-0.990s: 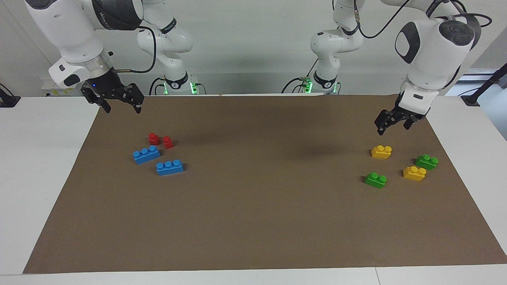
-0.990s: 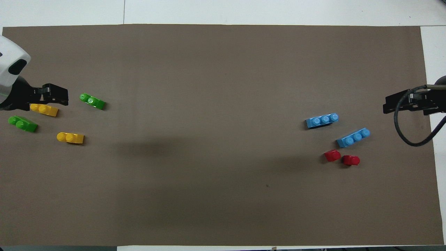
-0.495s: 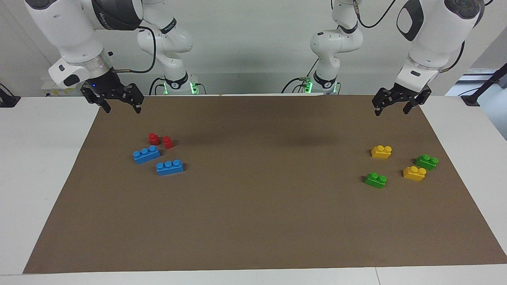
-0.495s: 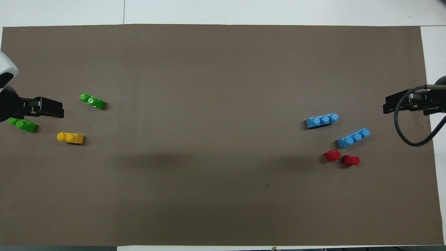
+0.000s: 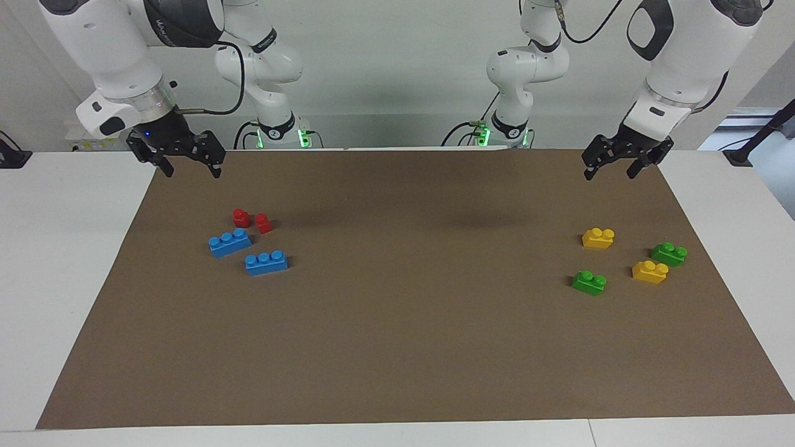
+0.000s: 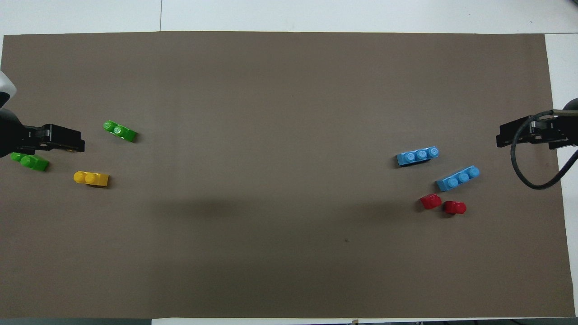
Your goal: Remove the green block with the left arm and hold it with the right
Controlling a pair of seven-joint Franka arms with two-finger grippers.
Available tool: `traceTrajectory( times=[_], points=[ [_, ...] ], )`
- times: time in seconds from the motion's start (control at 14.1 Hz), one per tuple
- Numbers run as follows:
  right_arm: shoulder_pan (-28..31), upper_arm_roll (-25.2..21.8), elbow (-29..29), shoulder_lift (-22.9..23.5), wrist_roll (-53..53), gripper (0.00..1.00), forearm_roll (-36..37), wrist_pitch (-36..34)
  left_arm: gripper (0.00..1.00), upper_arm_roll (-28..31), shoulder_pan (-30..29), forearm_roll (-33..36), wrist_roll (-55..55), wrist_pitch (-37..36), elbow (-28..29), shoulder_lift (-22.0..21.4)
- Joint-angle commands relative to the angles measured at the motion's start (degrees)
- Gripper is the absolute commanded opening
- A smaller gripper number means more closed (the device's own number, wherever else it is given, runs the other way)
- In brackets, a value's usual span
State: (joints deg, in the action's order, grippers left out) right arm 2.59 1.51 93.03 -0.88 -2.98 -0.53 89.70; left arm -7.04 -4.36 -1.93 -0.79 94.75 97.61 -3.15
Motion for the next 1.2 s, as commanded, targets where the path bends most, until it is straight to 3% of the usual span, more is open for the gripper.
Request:
traceTrajectory(
  times=[0.0, 1.13],
  points=[
    [0.8, 0.7, 0.2, -0.4, -0.1, 1.0, 1.1, -0.5, 1.0, 0.0, -0.4, -1.2, 1.1, -0.1, 0.6, -1.1],
    [0.8, 0.8, 0.1, -0.4, -1.0, 1.0, 1.0, -0.2, 1.0, -0.1, 0.1, -1.2, 0.7, -0.3, 0.5, -1.1]
  ],
)
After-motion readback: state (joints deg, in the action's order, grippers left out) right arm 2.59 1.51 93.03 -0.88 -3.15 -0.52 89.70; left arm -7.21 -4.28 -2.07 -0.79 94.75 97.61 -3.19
